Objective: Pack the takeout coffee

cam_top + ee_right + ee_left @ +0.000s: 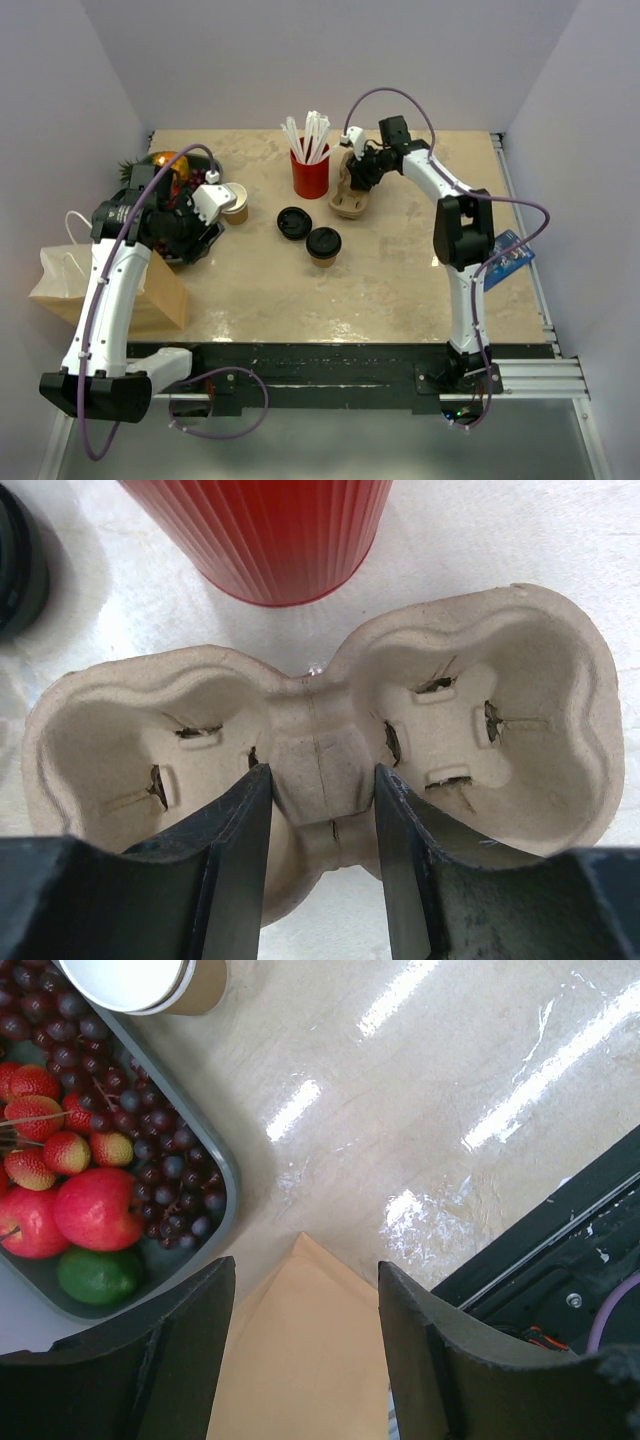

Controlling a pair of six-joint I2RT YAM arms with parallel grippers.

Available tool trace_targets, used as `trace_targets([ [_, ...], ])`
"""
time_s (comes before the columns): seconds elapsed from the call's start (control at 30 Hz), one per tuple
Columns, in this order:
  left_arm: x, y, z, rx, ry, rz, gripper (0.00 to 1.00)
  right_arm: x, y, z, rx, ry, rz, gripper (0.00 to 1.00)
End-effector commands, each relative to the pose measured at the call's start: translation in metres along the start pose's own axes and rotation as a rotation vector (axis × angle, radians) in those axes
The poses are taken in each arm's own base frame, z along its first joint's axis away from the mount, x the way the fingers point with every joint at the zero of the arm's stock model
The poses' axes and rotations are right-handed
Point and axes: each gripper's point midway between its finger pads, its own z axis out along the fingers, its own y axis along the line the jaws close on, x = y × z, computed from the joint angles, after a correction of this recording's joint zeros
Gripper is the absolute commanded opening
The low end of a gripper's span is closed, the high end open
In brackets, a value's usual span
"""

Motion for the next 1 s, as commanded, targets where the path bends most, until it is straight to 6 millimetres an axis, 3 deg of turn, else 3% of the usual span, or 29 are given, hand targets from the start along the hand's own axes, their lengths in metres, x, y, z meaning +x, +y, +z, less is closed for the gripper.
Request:
trace_targets([
  [0.0, -0.006, -0.001, 0.005, 0.019, -0.031, -0.010, 0.63, -0.069, -0.012, -0.043, 0.081, -0.170, -0.005, 0.36],
  [0.17, -0.007, -0.002, 0.006, 0.028, -0.035, -0.006, 0.63, -0.075, -0.028, -0.055, 0.149, -0.201, 0.090, 0.36],
  [0.33, -0.005, -0.006, 0.012, 0.061, -0.031, -0.006, 0.63, -0.067, -0.044, -0.064, 0.309, -0.106, 0.107, 0.33],
  [0.4, -0.006, -0.008, 0.014, 0.074, -0.038, -0.007, 0.62, -0.051, -0.045, -0.064, 0.299, -0.081, 0.309, 0.33],
  [0.43, -0.007, -0.008, 0.016, 0.076, -0.042, -0.006, 0.62, -0.044, -0.054, -0.071, 0.323, -0.076, 0.386, 0.36],
  [0.47, -0.008, -0.009, 0.016, 0.081, -0.046, -0.008, 0.62, -0.039, -0.051, -0.072, 0.324, -0.076, 0.487, 0.39],
  [0.5, -0.008, -0.008, 0.017, 0.082, -0.047, -0.008, 0.62, -0.039, -0.050, -0.073, 0.328, -0.084, 0.493, 0.42],
  [0.53, -0.008, -0.009, 0.018, 0.084, -0.049, -0.011, 0.61, -0.021, -0.046, -0.069, 0.357, -0.053, 0.526, 0.42],
  [0.57, -0.009, -0.009, 0.018, 0.086, -0.054, -0.009, 0.61, -0.020, -0.050, -0.074, 0.399, -0.072, 0.536, 0.40],
  [0.6, -0.008, -0.010, 0.019, 0.089, -0.053, -0.009, 0.61, -0.033, -0.061, -0.087, 0.455, -0.138, 0.520, 0.38],
  [0.63, -0.008, -0.011, 0.020, 0.093, -0.053, -0.010, 0.61, -0.019, -0.062, -0.087, 0.475, -0.124, 0.538, 0.33],
  [0.77, -0.007, -0.013, 0.022, 0.106, -0.057, -0.005, 0.61, -0.011, -0.082, -0.101, 0.609, -0.132, 0.579, 0.20],
  [0.97, -0.010, -0.015, 0.027, 0.122, -0.076, -0.010, 0.61, -0.003, -0.103, -0.120, 0.799, -0.156, 0.701, 0.10],
])
